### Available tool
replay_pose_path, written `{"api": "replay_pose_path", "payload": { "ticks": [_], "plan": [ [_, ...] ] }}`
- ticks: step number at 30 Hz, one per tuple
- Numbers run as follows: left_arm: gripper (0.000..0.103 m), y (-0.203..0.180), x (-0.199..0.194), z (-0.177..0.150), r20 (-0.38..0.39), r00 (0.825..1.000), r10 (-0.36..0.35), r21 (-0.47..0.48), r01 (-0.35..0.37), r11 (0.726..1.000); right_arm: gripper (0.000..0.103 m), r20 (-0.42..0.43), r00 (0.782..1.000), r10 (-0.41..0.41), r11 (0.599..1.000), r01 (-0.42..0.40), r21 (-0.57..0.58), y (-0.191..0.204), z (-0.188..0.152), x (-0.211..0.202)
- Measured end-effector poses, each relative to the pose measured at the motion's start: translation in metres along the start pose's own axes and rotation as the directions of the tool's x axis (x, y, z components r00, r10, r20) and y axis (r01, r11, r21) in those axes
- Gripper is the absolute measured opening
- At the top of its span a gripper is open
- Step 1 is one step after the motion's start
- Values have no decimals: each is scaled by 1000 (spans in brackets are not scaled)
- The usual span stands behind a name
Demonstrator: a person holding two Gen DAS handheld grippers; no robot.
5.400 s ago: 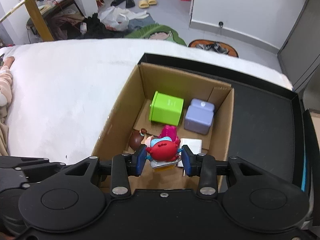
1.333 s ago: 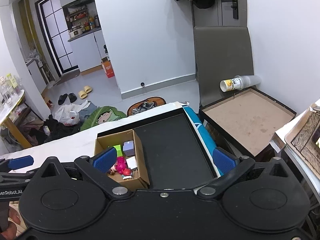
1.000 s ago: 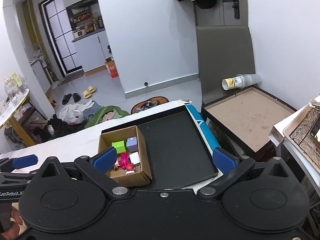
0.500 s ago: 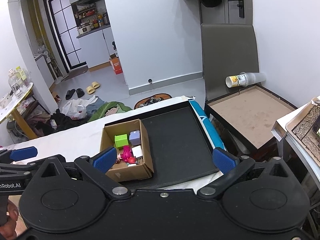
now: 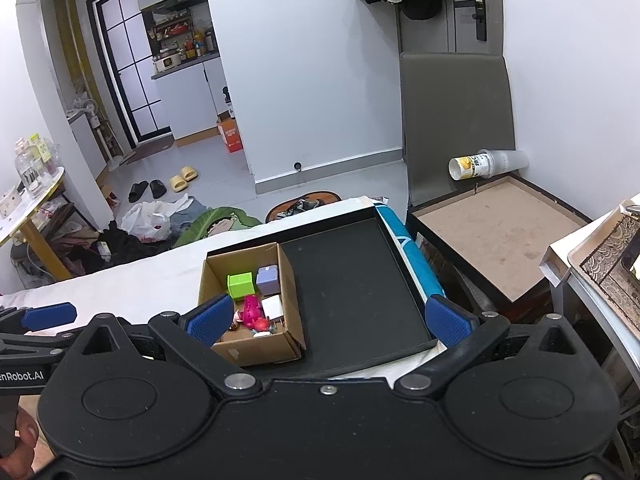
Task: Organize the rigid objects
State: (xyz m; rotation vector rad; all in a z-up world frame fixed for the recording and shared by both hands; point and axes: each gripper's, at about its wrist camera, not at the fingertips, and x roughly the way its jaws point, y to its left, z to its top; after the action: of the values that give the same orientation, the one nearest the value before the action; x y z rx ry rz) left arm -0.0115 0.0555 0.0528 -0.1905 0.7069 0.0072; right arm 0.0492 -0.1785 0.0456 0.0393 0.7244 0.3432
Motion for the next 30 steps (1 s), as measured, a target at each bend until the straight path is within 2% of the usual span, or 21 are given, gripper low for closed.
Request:
{"api": "replay_pose_path", "payload": {
  "ticks": [30],
  "plan": [
    [101, 0, -5, -1, 10, 1000, 7, 1, -7, 1000, 103, 5, 1000, -11, 1000, 11, -9, 5, 0, 0]
  ]
}}
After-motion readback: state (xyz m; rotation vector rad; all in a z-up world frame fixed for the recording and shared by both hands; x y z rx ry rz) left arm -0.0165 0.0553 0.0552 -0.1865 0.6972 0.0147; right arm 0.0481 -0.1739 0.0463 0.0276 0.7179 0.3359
